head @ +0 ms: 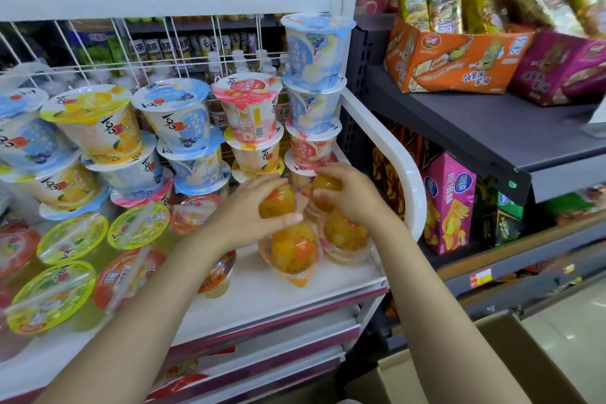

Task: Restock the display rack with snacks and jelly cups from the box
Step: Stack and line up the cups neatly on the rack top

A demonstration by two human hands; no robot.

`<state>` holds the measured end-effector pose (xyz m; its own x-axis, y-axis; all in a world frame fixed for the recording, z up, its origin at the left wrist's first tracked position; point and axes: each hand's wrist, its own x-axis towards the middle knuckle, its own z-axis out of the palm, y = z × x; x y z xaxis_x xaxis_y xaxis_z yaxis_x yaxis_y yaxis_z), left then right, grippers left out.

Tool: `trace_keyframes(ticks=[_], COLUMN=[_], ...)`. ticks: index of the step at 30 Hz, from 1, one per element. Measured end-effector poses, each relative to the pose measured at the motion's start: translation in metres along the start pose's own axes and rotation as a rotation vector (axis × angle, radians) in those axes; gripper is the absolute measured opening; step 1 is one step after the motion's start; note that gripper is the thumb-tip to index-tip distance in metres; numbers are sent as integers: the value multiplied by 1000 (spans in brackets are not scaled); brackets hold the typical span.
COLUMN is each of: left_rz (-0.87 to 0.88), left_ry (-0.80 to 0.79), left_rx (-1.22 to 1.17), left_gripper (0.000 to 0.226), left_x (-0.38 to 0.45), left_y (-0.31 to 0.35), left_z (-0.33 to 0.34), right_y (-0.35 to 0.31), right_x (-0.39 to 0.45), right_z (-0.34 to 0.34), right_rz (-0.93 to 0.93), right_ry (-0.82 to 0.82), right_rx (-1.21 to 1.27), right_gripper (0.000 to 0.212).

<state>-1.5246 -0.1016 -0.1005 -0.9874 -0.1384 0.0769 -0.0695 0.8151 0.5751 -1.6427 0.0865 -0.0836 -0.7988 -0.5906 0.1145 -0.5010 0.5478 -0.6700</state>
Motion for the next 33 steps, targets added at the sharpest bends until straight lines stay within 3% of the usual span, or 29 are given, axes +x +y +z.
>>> trace_keyframes(ticks=[4,14,24,33], left_rz=[11,19,7,23], left_ry=[-2,-11,-16,-22], left_rx=[25,30,37,35], left_gripper=[115,104,85,84], left_x=[-1,-2,3,2], left_y=[-1,-6,-13,-9], left_z=[1,3,4,3], right_y=[3,1,-9,-5], right_x=[1,7,-2,-1], right_z=[1,4,-7,-1], right_rz=[39,37,-34,3], right_ry=[14,46,-52,-15], right_rx=[14,-65,-124,-128], right_gripper=[46,40,47,56])
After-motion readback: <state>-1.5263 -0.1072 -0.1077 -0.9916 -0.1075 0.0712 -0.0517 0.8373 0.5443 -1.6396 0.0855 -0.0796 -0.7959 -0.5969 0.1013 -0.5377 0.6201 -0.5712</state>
